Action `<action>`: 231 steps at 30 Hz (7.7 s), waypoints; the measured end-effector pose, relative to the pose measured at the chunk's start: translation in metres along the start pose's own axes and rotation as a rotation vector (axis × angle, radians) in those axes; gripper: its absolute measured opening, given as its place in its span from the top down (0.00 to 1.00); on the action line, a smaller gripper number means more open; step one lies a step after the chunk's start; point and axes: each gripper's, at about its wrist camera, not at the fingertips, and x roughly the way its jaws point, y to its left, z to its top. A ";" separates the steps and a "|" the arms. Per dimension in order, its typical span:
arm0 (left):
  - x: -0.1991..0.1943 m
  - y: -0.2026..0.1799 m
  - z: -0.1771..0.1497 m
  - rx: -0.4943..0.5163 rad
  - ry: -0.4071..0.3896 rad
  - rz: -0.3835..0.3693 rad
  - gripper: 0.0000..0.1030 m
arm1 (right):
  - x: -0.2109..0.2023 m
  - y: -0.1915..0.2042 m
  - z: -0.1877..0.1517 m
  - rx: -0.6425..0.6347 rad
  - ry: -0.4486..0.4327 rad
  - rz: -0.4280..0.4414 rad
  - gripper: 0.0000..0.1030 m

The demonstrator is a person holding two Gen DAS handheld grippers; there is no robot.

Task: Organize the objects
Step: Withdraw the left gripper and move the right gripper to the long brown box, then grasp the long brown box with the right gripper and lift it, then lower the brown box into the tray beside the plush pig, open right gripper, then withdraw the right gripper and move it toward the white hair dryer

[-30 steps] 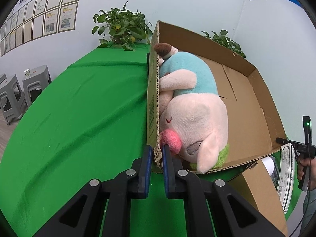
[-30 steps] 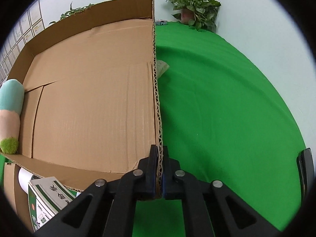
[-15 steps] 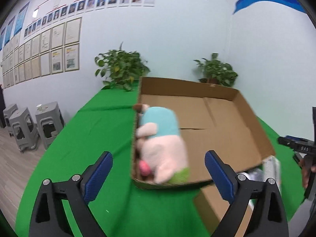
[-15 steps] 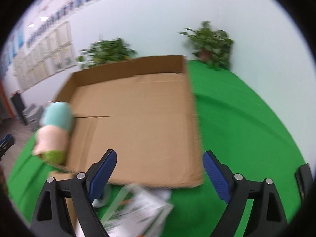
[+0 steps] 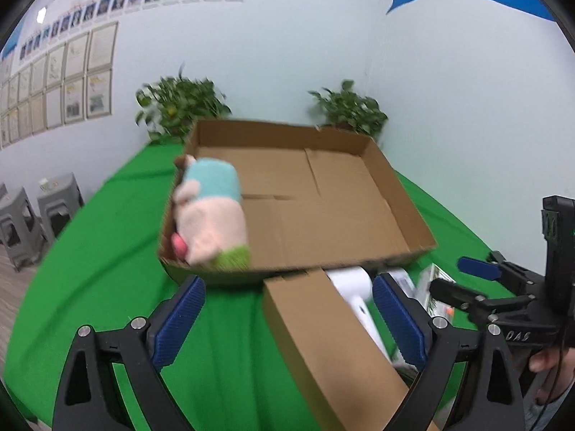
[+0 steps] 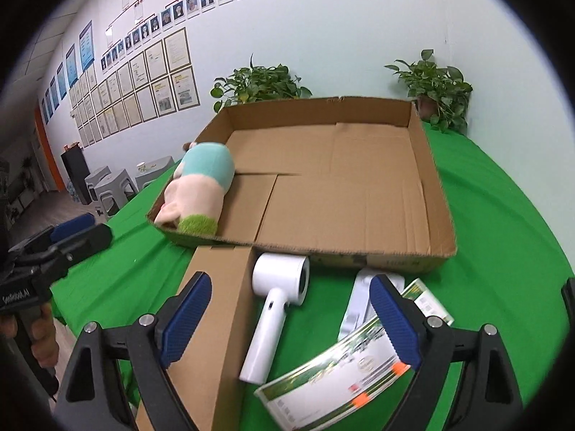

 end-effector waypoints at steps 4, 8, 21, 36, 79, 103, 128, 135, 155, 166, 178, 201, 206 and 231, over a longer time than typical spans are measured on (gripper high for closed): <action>0.006 -0.005 -0.011 -0.022 0.032 -0.044 0.08 | -0.010 0.015 -0.018 0.019 0.025 0.019 0.12; 0.008 -0.008 -0.015 -0.035 0.046 -0.087 0.08 | -0.015 0.024 -0.029 0.004 0.046 0.053 0.12; 0.050 0.006 -0.071 -0.158 0.257 -0.266 0.09 | 0.000 0.071 -0.092 -0.051 0.294 0.250 0.12; 0.063 0.027 -0.100 -0.276 0.346 -0.364 0.16 | 0.013 0.105 -0.103 -0.085 0.342 0.228 0.12; 0.029 0.032 -0.101 -0.324 0.363 -0.269 0.20 | 0.008 0.090 -0.100 0.064 0.243 0.413 0.14; 0.007 0.007 -0.029 -0.180 0.193 -0.286 0.25 | -0.017 0.088 -0.060 0.012 0.030 0.348 0.15; 0.078 0.007 0.144 -0.013 0.048 -0.340 0.25 | 0.043 0.063 0.066 -0.020 -0.110 0.250 0.15; 0.130 0.029 0.155 -0.060 0.081 -0.341 0.25 | 0.083 0.052 0.085 -0.011 -0.053 0.258 0.15; 0.237 0.102 0.125 -0.190 0.246 -0.282 0.24 | 0.140 0.055 0.065 0.030 0.075 0.318 0.15; 0.240 0.100 0.132 -0.209 0.279 -0.274 0.24 | 0.143 0.050 0.075 0.033 0.109 0.306 0.16; 0.247 0.072 0.126 -0.062 0.339 -0.225 0.35 | 0.169 0.047 0.067 0.087 0.169 0.224 0.17; 0.119 0.094 0.112 -0.057 0.054 -0.015 0.26 | 0.119 0.048 0.054 0.051 -0.011 0.115 0.03; 0.083 0.066 0.091 0.014 -0.069 0.049 0.08 | 0.073 0.036 0.037 0.072 -0.078 0.052 0.00; 0.041 -0.006 0.034 0.044 -0.124 0.128 0.01 | 0.028 0.016 -0.008 0.019 -0.135 -0.182 0.00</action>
